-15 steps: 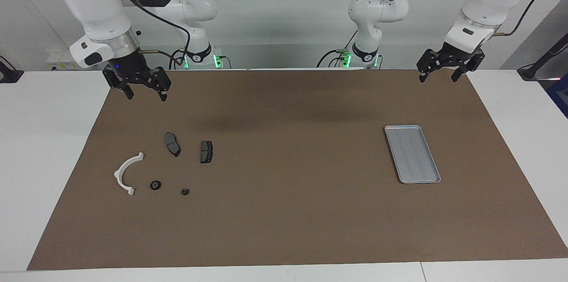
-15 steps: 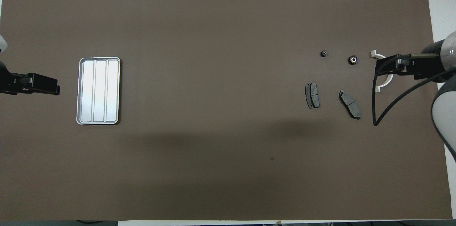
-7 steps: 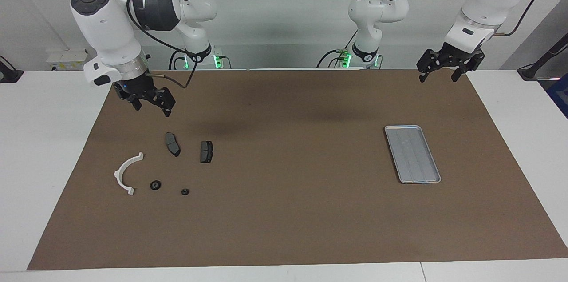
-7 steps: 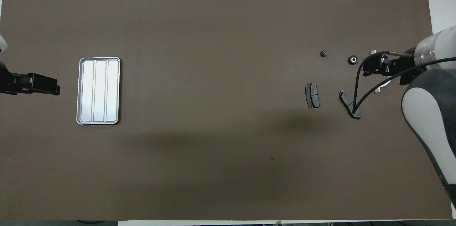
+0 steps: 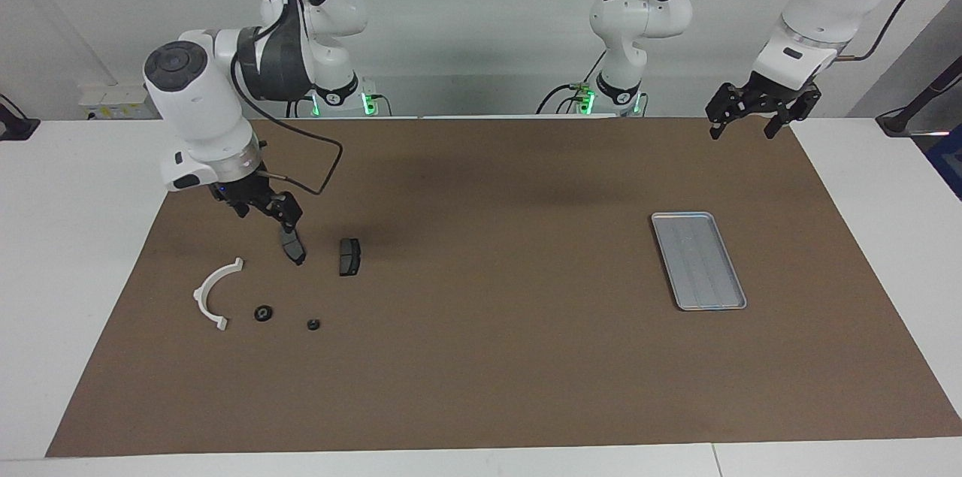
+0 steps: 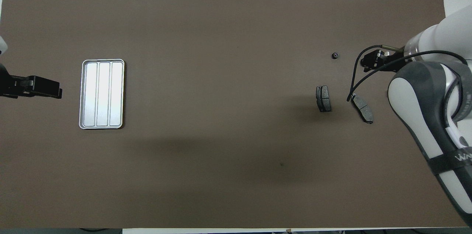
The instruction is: Pick bearing gear from pile to tray
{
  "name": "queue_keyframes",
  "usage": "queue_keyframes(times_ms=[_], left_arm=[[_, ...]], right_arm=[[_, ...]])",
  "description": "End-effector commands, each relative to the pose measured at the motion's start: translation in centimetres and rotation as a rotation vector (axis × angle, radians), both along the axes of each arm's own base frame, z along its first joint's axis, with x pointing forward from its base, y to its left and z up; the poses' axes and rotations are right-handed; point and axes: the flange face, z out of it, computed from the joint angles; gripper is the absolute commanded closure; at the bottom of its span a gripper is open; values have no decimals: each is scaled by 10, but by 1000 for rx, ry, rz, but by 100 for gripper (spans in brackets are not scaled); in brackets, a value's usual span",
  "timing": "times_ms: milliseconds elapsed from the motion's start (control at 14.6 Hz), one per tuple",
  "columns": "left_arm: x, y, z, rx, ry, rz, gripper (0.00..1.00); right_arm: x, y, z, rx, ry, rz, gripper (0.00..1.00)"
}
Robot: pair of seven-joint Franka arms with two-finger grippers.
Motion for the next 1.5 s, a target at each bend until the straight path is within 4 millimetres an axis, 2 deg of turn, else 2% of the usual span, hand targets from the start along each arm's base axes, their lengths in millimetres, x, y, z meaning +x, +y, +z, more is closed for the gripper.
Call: queue_keyframes(times_ms=[0, 342, 752, 888, 1162, 1230, 1435], left_arm=[[-7, 0, 1, -2, -5, 9, 0], [-7, 0, 1, -2, -5, 9, 0], [-7, 0, 1, -2, -5, 9, 0], [-7, 0, 1, -2, -5, 9, 0], [-7, 0, 1, -2, -5, 9, 0], [-7, 0, 1, -2, -5, 9, 0], [-7, 0, 1, -2, -5, 9, 0]], right_arm=[[15, 3, -28, -18, -20, -46, 0], [38, 5, -78, -12, -49, -87, 0], [64, 7, -123, -4, -79, -110, 0], [78, 25, -129, 1, -85, -126, 0], [86, 51, -142, 6, -94, -154, 0], [92, 51, -140, 5, -107, -151, 0], [101, 50, -155, 4, -96, -151, 0]])
